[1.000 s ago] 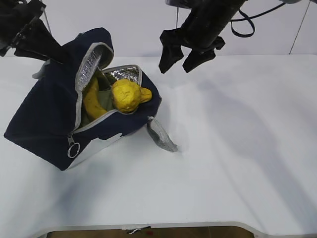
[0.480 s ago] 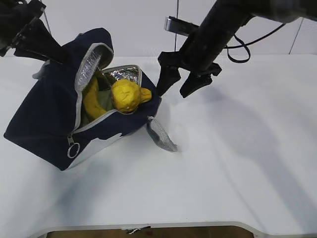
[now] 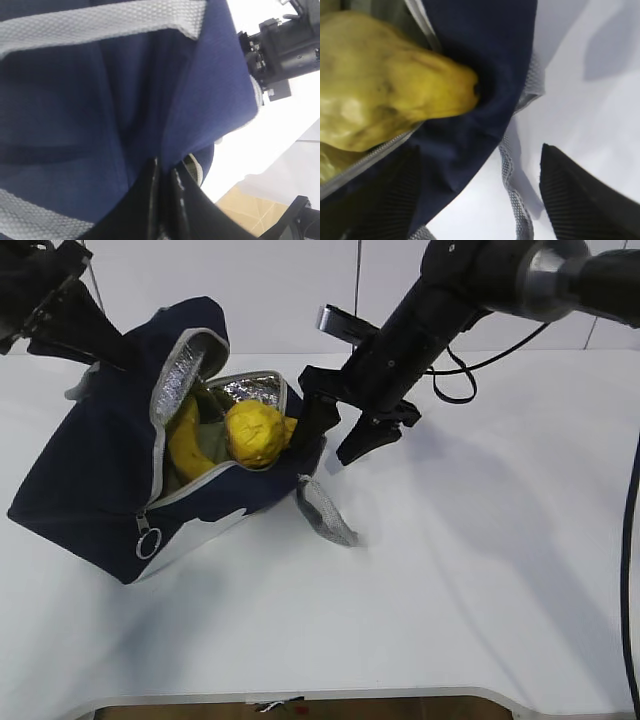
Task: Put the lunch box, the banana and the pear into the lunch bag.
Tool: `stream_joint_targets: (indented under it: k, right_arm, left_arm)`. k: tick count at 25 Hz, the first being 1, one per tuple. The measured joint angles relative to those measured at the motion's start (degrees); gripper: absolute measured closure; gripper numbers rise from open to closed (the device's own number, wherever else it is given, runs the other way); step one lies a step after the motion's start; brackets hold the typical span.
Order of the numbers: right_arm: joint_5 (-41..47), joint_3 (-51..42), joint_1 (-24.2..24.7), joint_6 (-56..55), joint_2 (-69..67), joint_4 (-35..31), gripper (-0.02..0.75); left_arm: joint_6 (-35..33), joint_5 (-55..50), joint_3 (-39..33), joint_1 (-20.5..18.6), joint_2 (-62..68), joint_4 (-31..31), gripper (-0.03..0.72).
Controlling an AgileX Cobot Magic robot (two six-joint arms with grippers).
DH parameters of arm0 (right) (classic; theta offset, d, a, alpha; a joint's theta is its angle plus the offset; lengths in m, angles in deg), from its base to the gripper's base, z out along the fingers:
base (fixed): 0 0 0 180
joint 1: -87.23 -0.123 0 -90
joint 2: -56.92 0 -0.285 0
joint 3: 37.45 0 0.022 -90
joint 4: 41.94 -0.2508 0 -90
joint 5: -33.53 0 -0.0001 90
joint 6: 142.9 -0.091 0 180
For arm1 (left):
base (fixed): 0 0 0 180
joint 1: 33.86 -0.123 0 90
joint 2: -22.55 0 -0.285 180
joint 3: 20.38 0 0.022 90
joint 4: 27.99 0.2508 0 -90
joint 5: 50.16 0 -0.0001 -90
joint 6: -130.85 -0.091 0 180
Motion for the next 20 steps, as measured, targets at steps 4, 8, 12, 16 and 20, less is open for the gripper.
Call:
stream_joint_targets:
  k: [4, 8, 12, 16, 20]
  right_arm:
    - [-0.5, 0.0, -0.1, 0.1, -0.3, -0.6, 0.15]
    - [-0.5, 0.0, -0.2, 0.3, -1.8, -0.9, 0.15]
    - [-0.7, 0.0, -0.5, 0.6, -3.2, -2.8, 0.168]
    - [-0.8, 0.0, -0.6, 1.7, -3.6, -4.8, 0.329]
    - [-0.9, 0.0, -0.6, 2.0, -3.6, -5.0, 0.652]
  left_arm:
    - [0.0, 0.0, 0.0, 0.0, 0.0, 0.4, 0.682]
    - [0.0, 0.0, 0.0, 0.0, 0.0, 0.7, 0.681]
    - [0.0, 0.0, 0.0, 0.0, 0.0, 1.1, 0.681]
    - [0.0, 0.0, 0.0, 0.0, 0.0, 1.2, 0.681]
    - [0.0, 0.0, 0.0, 0.0, 0.0, 1.3, 0.681]
